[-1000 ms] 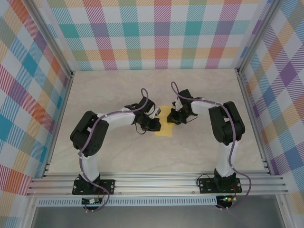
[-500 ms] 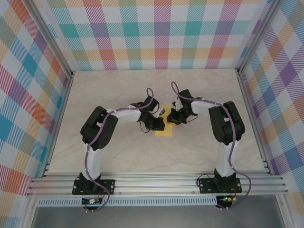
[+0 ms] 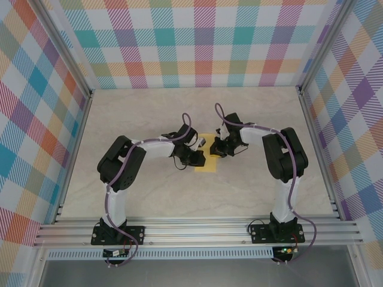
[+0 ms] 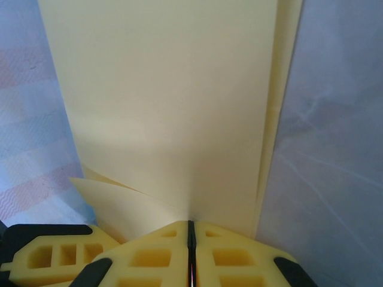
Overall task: Fold a paper plane with a square sheet of paper (fold left side to right side)
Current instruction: Fold the triangle a second time at the center of the table.
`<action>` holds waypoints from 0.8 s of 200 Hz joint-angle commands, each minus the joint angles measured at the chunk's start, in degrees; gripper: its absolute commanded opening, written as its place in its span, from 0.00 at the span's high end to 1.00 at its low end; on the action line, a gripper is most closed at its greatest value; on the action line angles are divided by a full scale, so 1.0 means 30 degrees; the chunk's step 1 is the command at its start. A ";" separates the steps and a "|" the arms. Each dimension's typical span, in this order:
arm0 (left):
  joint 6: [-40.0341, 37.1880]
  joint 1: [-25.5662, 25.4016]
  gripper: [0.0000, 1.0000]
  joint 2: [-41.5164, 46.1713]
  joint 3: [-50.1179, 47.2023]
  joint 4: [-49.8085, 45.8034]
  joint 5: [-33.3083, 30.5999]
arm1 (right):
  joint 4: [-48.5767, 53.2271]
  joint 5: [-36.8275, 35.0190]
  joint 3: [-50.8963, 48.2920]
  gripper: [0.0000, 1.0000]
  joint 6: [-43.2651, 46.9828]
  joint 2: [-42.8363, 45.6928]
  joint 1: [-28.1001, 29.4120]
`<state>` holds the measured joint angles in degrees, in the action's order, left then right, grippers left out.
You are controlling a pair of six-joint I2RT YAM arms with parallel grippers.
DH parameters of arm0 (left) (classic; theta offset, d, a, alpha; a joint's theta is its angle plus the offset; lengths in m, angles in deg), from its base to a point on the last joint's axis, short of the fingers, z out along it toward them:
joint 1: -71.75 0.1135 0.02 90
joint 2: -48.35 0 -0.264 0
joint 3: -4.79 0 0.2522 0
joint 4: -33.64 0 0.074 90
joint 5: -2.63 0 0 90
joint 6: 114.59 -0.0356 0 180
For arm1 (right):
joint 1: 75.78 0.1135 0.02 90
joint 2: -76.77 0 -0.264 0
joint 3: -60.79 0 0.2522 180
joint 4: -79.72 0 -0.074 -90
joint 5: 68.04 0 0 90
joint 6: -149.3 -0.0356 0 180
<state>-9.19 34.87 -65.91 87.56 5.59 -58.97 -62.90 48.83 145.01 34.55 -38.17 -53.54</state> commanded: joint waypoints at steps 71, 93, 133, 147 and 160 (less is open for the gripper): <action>0.0663 -0.0244 0.91 0.2234 -0.4906 -0.1725 -0.0290 | 0.0493 -0.0877 0.0154 0.92 0.0378 -0.1217 0.0197; 0.0842 -0.0237 0.91 0.2628 -0.5447 -0.1743 -0.0596 | 0.0525 -0.0845 0.0245 0.92 0.0371 -0.1269 0.0206; 0.1309 -0.0215 0.91 0.3457 -0.6861 -0.1109 -0.0445 | 0.0566 -0.0616 0.0419 0.92 0.0460 -0.1322 0.0233; 0.1428 -0.0186 0.91 0.3695 -0.7081 -0.0974 -0.0411 | 0.0441 -0.0424 0.0421 0.92 0.0501 -0.1327 0.0248; 0.1524 -0.0131 0.91 0.4096 -0.7177 -0.0879 -0.0235 | 0.0245 -0.0136 0.0392 0.92 0.0466 -0.1255 0.0263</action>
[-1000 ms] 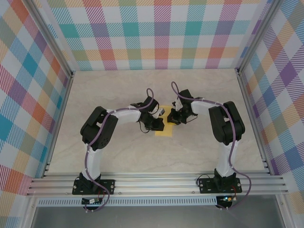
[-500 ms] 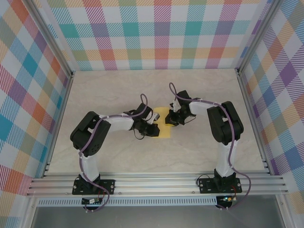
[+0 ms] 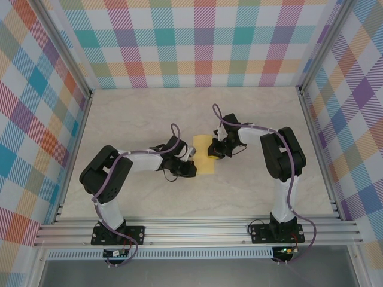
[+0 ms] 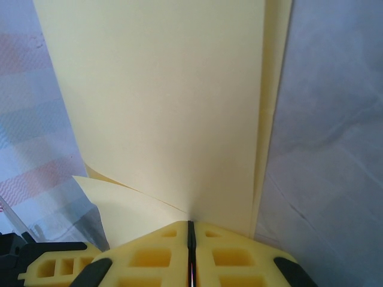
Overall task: Fold a paper plane with a square sheet of paper (fold left side to right side)
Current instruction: Fold the triangle a second time at the center of the table.
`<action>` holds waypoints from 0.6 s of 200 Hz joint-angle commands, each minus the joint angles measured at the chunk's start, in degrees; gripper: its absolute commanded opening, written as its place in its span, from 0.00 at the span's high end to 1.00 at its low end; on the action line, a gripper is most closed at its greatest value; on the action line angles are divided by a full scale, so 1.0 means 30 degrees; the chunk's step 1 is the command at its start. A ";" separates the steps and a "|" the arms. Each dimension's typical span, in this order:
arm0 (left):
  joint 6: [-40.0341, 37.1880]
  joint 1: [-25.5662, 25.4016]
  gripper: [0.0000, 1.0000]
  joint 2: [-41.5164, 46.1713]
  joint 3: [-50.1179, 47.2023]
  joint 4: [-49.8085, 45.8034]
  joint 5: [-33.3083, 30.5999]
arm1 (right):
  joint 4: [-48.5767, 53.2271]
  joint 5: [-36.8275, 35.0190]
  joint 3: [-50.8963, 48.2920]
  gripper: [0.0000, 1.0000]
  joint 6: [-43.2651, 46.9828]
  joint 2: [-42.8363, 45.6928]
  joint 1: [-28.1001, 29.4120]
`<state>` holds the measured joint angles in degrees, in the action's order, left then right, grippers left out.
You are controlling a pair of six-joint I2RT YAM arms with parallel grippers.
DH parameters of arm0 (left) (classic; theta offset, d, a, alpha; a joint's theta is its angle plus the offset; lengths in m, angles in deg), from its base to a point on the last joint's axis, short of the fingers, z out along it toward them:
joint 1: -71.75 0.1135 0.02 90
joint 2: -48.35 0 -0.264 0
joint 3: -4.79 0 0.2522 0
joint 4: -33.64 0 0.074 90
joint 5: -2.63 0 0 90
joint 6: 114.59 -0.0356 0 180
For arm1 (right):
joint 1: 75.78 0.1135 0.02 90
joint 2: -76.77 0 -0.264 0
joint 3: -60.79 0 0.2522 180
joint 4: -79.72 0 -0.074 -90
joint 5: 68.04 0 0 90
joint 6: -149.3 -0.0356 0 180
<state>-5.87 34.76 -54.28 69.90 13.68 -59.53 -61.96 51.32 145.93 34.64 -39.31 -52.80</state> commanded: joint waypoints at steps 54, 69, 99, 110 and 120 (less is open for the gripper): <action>0.0272 0.1341 0.73 0.3364 -0.0177 -0.4719 -0.0256 | -0.0397 -0.0049 0.1187 0.70 0.1009 0.1679 -0.0385; 0.0281 0.1846 0.64 0.3792 0.0182 -0.4564 -0.0422 | -0.0268 -0.0461 0.1260 0.60 0.1253 0.2565 -0.0544; 0.0494 0.2170 0.49 0.2833 0.1459 -0.3419 -0.0373 | 0.0202 -0.1796 0.0458 0.44 0.1868 0.4029 -0.0849; 0.0587 0.2165 0.47 0.2134 0.2058 -0.2647 -0.0256 | -0.0084 -0.2094 -0.0399 0.38 0.1867 0.4643 -0.1005; 0.0668 0.2165 0.46 0.1331 0.2628 -0.2330 -0.0144 | -0.0490 -0.2015 -0.1228 0.34 0.1696 0.5173 -0.1169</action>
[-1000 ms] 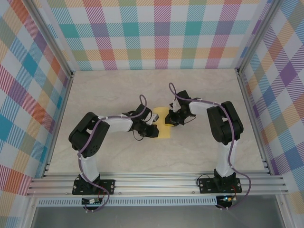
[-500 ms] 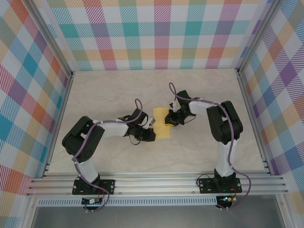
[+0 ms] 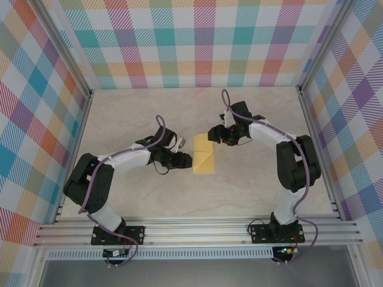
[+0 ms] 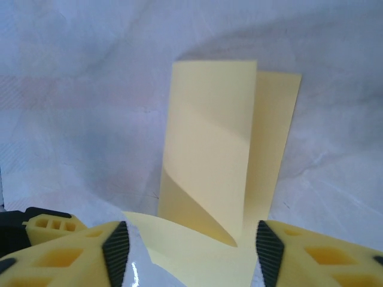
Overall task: Fold a paper plane with a square sheet of paper (fold left side to right side)
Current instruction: Fold the triangle a second time at the center of the table.
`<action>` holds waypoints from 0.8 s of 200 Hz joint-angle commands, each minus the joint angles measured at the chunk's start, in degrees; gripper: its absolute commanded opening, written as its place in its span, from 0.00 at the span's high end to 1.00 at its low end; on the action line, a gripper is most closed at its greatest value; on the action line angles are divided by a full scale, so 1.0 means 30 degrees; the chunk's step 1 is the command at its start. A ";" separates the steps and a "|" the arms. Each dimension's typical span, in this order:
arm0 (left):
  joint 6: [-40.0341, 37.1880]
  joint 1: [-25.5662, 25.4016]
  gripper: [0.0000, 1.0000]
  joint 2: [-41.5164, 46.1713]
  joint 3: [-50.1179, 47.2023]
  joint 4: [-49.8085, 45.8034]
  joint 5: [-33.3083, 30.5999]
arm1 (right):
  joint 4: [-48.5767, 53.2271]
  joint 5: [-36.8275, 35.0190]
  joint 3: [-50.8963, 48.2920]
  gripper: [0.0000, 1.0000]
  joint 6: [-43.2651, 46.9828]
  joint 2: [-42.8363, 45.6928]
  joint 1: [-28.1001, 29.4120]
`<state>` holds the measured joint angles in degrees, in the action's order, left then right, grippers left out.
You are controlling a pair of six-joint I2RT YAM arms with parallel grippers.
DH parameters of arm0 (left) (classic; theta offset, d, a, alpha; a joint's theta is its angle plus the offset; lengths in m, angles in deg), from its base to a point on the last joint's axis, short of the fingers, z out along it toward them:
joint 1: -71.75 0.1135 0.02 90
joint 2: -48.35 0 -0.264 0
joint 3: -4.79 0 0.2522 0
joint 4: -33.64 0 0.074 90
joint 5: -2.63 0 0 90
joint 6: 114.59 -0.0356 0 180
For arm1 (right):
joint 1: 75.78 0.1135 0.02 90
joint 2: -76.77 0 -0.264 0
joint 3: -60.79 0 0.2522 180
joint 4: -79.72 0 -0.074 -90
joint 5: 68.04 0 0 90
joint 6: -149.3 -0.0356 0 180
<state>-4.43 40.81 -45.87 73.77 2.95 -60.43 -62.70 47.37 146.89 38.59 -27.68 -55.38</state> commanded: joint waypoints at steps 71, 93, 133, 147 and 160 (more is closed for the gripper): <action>0.0067 0.0147 0.63 -0.5509 0.4498 0.1482 -0.0425 | -0.2530 0.2688 -0.4541 0.35 -0.0320 0.2165 -0.0261; 0.0155 0.0147 0.83 -0.5358 0.4344 0.1686 -0.0564 | -0.2939 0.3077 -0.4244 0.39 -0.0800 0.1324 0.0021; 0.0105 0.0147 0.92 -0.4588 0.3700 0.1644 -0.0952 | -0.3263 0.3539 -0.2920 0.40 -0.1459 -0.0402 0.0708; 0.0108 0.0147 0.92 -0.4550 0.3626 0.1715 -0.0922 | -0.3327 0.3582 -0.2432 0.40 -0.1665 -0.1023 0.0903; 0.0159 0.0147 0.93 -0.4560 0.3587 0.1717 -0.1060 | -0.3353 0.3597 -0.2120 0.41 -0.1973 -0.1557 0.0964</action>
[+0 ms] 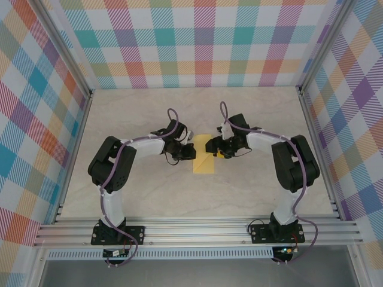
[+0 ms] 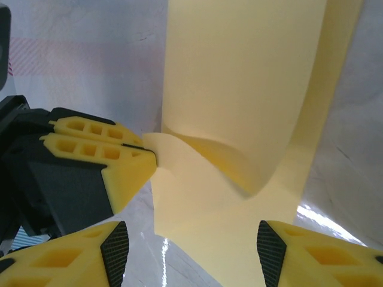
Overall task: Fold a paper plane with a square sheet of paper (fold left side to right side)
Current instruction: Fold the triangle a second time at the center of the table, then turn over the paper at the center of the table.
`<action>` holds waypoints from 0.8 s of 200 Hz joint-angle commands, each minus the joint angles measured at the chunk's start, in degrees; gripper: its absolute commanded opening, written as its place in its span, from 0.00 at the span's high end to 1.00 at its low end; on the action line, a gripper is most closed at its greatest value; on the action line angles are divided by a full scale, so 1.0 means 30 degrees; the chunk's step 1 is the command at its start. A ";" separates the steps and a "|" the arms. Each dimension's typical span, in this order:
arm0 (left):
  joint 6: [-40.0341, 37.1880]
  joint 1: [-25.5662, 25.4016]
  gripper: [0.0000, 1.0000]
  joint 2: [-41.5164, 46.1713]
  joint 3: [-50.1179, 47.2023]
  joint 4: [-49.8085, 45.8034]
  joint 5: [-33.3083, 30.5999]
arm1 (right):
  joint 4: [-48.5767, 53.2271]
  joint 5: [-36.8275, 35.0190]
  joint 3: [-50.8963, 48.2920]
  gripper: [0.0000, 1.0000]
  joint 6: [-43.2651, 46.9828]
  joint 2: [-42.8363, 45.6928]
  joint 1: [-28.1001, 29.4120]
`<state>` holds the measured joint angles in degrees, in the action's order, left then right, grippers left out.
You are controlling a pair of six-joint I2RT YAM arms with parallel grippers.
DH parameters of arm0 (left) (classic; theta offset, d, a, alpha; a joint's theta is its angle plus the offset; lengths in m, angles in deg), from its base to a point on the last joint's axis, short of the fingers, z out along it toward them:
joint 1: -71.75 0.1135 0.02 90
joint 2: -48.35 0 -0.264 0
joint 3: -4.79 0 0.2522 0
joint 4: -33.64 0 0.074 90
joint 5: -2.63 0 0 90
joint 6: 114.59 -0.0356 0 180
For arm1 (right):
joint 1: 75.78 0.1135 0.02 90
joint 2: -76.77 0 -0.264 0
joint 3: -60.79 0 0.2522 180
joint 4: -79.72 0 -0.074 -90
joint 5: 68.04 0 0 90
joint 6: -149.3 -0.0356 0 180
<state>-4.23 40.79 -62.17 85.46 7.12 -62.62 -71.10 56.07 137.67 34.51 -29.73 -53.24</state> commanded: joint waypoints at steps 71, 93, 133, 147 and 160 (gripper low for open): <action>0.0178 0.0154 0.95 0.1286 -0.0741 0.0499 -0.0639 | -0.0255 -0.0002 0.0760 0.39 -0.1537 -0.1282 0.0290; 0.0243 0.0154 0.94 0.1457 -0.0943 0.0631 -0.0678 | -0.0282 0.0034 0.0730 0.40 -0.1754 -0.1349 0.0262; 0.0251 0.0154 0.93 0.1442 -0.1010 0.0813 -0.0371 | -0.1509 0.1731 0.0987 0.58 -0.2624 -0.1941 0.0388; 0.0248 0.0154 0.91 0.1584 -0.1006 0.0793 -0.0384 | -0.2081 0.2078 0.0859 0.70 -0.2907 -0.1904 0.0395; 0.0245 0.0205 0.84 0.1876 -0.1034 0.0624 -0.0570 | -0.2473 0.2107 0.0676 0.81 -0.2965 -0.1539 0.0377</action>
<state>-3.90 40.79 -59.57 83.19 8.28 -64.08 -74.70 59.10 139.39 26.75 -35.09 -52.41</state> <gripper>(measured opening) 0.115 0.274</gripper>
